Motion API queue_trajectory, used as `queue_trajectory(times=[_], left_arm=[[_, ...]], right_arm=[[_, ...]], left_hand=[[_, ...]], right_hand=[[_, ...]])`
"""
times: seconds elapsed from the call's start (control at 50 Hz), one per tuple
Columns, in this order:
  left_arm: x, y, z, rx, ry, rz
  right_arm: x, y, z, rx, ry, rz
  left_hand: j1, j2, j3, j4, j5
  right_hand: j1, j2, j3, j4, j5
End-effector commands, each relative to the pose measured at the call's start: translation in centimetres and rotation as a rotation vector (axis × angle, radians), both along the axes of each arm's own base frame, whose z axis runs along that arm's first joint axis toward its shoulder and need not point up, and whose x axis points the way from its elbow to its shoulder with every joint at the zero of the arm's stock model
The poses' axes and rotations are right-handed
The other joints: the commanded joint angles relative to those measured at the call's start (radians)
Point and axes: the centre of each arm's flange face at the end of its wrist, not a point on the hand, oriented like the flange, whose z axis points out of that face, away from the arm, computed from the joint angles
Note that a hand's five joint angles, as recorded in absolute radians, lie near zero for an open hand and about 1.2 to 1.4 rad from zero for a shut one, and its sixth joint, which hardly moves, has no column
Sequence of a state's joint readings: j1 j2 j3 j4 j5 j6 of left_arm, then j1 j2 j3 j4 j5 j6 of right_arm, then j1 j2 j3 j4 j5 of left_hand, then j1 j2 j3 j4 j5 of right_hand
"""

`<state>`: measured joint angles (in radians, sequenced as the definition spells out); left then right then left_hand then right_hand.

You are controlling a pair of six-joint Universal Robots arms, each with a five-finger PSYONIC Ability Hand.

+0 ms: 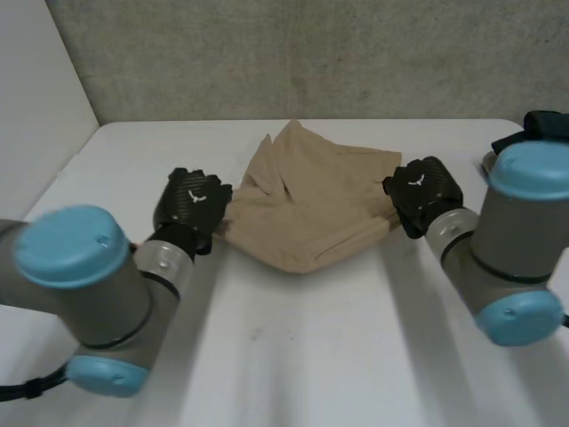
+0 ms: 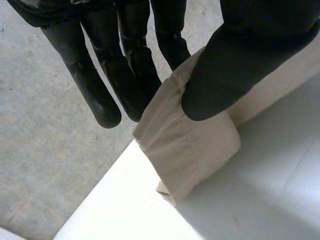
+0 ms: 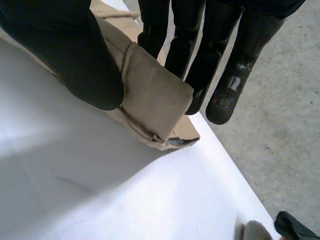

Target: Fold the laundry.

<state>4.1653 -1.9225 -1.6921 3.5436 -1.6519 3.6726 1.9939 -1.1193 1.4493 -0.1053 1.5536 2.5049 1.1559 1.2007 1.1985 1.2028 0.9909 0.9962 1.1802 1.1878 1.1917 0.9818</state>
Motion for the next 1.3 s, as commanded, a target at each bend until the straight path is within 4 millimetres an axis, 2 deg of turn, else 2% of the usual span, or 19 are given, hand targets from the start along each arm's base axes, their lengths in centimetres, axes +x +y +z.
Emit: queue_trajectory(times=[0.02, 0.08, 0.16, 0.24, 0.3, 0.46, 0.52, 0.58, 0.66, 0.72, 0.74, 0.82, 0.86, 0.94, 1.04, 1.14, 1.22, 1.28, 1.3], left_arm=[[3.1, 5.0, 9.8, -0.047, 0.013, 0.000], [4.3, 7.1, 13.4, -0.103, 0.045, -0.008], [5.1, 8.5, 16.5, -0.155, 0.078, -0.008], [5.1, 8.5, 17.0, -0.142, 0.070, -0.009], [4.1, 6.8, 14.6, -0.060, 0.021, -0.009], [0.8, 1.1, 5.6, 0.169, -0.125, -0.007], [-0.7, -1.7, 3.2, 0.172, -0.150, -0.003], [-1.9, -4.1, 2.9, 0.112, -0.132, 0.003], [-3.7, -8.3, 5.3, -0.097, -0.047, 0.021], [-4.7, -11.1, 10.0, -0.362, 0.057, 0.053], [-5.0, -11.6, 12.7, -0.502, 0.112, 0.069], [-4.4, -11.6, 19.5, -0.808, 0.273, 0.122], [-4.2, -11.0, 21.4, -0.893, 0.326, 0.125], [-3.6, -10.2, 23.2, -0.946, 0.373, 0.129], [-3.6, -9.7, 21.4, -0.865, 0.351, 0.109], [-3.1, -8.7, 16.9, -0.722, 0.284, 0.088], [-2.9, -8.1, 12.4, -0.603, 0.220, 0.079], [-2.6, -7.6, 9.6, -0.525, 0.180, 0.073], [-2.5, -6.8, 7.3, -0.460, 0.154, 0.061]], right_arm=[[-2.5, 4.6, 8.9, -0.017, 0.075, 0.007], [-3.3, 6.4, 12.9, -0.104, 0.092, 0.011], [-4.1, 8.4, 15.9, -0.173, 0.092, 0.015], [-4.4, 9.1, 15.7, -0.136, 0.108, 0.023], [-4.2, 8.6, 14.1, -0.084, 0.133, 0.026], [-2.0, 4.4, 5.1, 0.154, 0.227, 0.053], [-1.2, 2.7, 3.5, 0.136, 0.224, 0.046], [-0.3, 0.0, 3.1, 0.041, 0.193, 0.006], [1.3, -4.0, 6.2, -0.203, 0.077, -0.050], [2.6, -6.3, 9.7, -0.431, -0.055, -0.076], [2.7, -6.7, 10.6, -0.489, -0.086, -0.083], [3.2, -7.7, 15.4, -0.787, -0.253, -0.104], [3.3, -7.7, 17.8, -0.929, -0.330, -0.111], [3.5, -7.3, 19.0, -0.992, -0.370, -0.101], [3.6, -7.3, 18.8, -0.970, -0.399, -0.089], [3.6, -7.5, 16.6, -0.871, -0.358, -0.079], [3.8, -7.7, 12.6, -0.733, -0.285, -0.068], [3.7, -7.4, 8.2, -0.580, -0.198, -0.071], [3.6, -7.2, 7.1, -0.538, -0.178, -0.072]], left_hand=[[0.240, 0.196, 0.198, 0.193, 0.231], [0.240, 0.196, 0.198, 0.193, 0.231], [0.240, 0.196, 0.198, 0.193, 0.231], [0.240, 0.196, 0.198, 0.193, 0.231], [0.240, 0.196, 0.198, 0.193, 0.231], [0.240, 0.196, 0.198, 0.193, 0.231], [0.240, 0.196, 0.198, 0.193, 0.231], [0.240, 0.196, 0.198, 0.193, 0.231], [0.240, 0.196, 0.198, 0.193, 0.231], [0.240, 0.196, 0.198, 0.193, 0.231], [0.240, 0.196, 0.198, 0.193, 0.231], [0.240, 0.196, 0.198, 0.193, 0.231], [0.240, 0.196, 0.198, 0.193, 0.231], [0.240, 0.196, 0.198, 0.193, 0.231], [0.240, 0.196, 0.198, 0.193, 0.231], [0.240, 0.196, 0.198, 0.193, 0.231], [0.240, 0.196, 0.198, 0.193, 0.231], [0.240, 0.196, 0.198, 0.193, 0.231], [0.240, 0.196, 0.198, 0.193, 0.231]], right_hand=[[0.400, 0.216, 0.209, 0.205, 0.240], [0.400, 0.216, 0.209, 0.205, 0.240], [0.400, 0.216, 0.209, 0.205, 0.240], [0.400, 0.216, 0.209, 0.205, 0.240], [0.400, 0.216, 0.209, 0.205, 0.240], [0.400, 0.216, 0.209, 0.205, 0.240], [0.400, 0.216, 0.209, 0.205, 0.240], [0.400, 0.216, 0.209, 0.205, 0.240], [0.400, 0.216, 0.209, 0.205, 0.240], [0.400, 0.216, 0.209, 0.205, 0.240], [0.400, 0.216, 0.209, 0.205, 0.240], [0.400, 0.216, 0.209, 0.205, 0.240], [0.400, 0.216, 0.209, 0.205, 0.240], [0.400, 0.216, 0.209, 0.205, 0.240], [0.400, 0.216, 0.209, 0.205, 0.240], [0.400, 0.216, 0.209, 0.205, 0.240], [0.400, 0.216, 0.209, 0.205, 0.240], [0.400, 0.216, 0.209, 0.205, 0.240], [0.400, 0.216, 0.209, 0.205, 0.240]])
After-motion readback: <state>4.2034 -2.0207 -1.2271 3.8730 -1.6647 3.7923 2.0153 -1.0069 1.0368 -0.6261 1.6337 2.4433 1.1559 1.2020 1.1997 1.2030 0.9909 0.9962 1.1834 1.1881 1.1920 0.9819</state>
